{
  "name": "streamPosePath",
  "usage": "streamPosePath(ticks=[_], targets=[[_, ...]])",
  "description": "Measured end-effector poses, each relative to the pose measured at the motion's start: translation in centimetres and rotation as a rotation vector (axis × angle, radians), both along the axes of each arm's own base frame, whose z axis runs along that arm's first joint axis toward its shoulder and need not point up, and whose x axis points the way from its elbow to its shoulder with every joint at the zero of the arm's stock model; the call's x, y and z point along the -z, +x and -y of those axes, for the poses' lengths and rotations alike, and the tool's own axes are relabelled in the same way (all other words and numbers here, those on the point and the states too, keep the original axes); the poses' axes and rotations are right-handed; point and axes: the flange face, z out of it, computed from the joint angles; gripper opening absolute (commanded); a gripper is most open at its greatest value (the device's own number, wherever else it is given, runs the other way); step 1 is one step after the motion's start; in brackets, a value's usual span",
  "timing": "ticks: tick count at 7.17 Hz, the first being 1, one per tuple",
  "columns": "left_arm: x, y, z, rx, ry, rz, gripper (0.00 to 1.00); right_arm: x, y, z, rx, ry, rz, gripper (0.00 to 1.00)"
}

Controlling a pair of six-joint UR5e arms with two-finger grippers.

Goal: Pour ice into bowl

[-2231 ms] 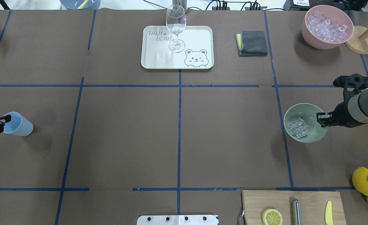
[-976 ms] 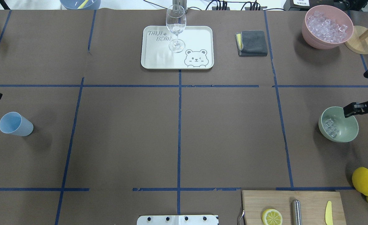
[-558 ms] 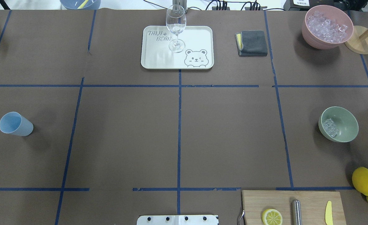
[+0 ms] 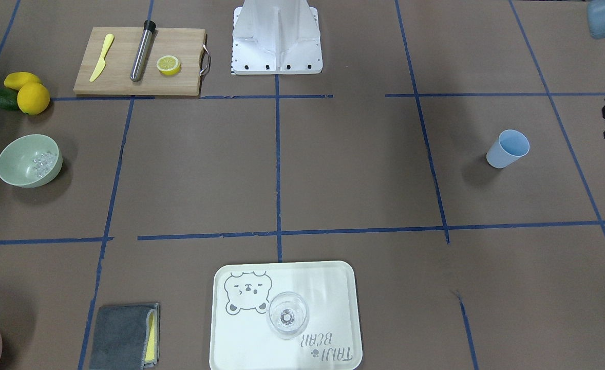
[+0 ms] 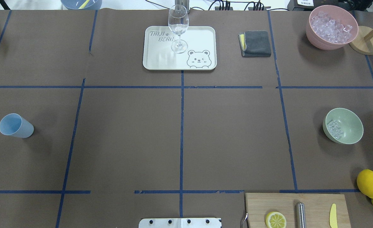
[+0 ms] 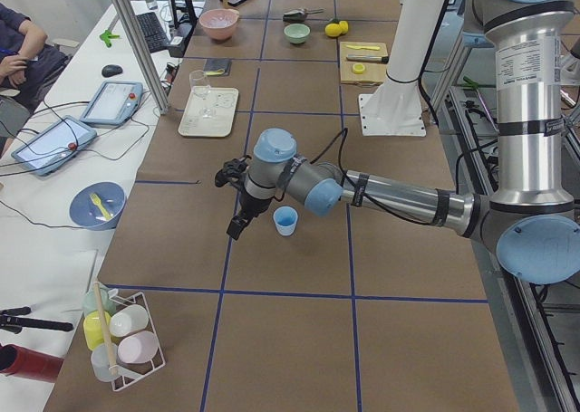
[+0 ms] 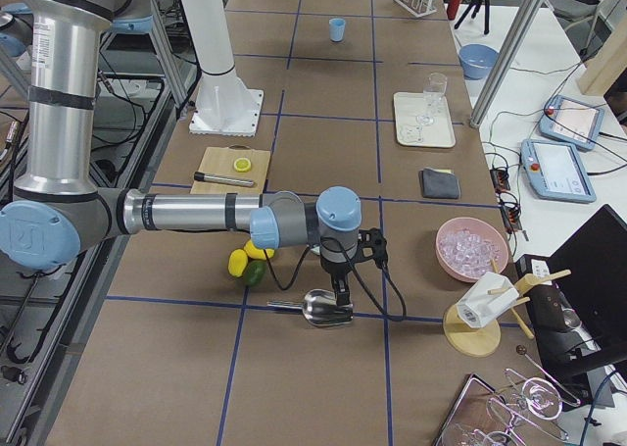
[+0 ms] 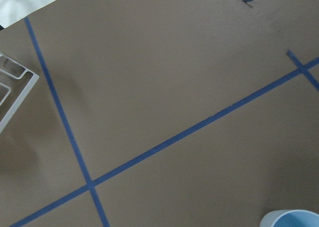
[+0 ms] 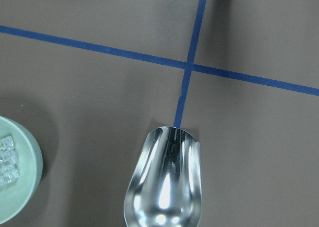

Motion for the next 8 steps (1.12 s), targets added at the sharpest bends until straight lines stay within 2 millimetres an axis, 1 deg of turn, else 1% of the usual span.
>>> streamPosePath(ticks=[1, 2, 3, 4, 5, 6, 8], targets=[[-1.2, -2.5, 0.1, -0.012, -0.077, 0.007, 1.0, -0.7, 1.1, -0.3, -0.014, -0.003, 0.024, 1.0], [-3.4, -3.8, -0.5, -0.018, -0.166, -0.043, 1.0, -1.2, 1.6, -0.7, -0.019, -0.004, 0.027, 1.0], [-6.3, -4.3, -1.1, -0.014, -0.252, -0.099, 1.0, -1.8, 1.8, -1.2, -0.019, -0.011, 0.025, 1.0], [-8.6, -4.3, -1.2, 0.004, -0.313, -0.129, 1.0, -2.3, 1.9, -1.6, -0.022, -0.02, 0.024, 1.0], [-10.0, -4.3, -1.2, 0.022, -0.34, -0.143, 1.0, -2.4, 2.0, -1.7, -0.028, -0.03, 0.029, 1.0], [-10.5, -4.3, -1.2, 0.032, -0.345, -0.15, 1.0, -2.4, 2.2, -1.7, -0.035, -0.037, 0.032, 1.0], [-10.0, -4.4, -1.2, 0.039, -0.337, -0.155, 1.0, -2.2, 3.0, -1.6, -0.06, -0.061, 0.054, 1.0]])
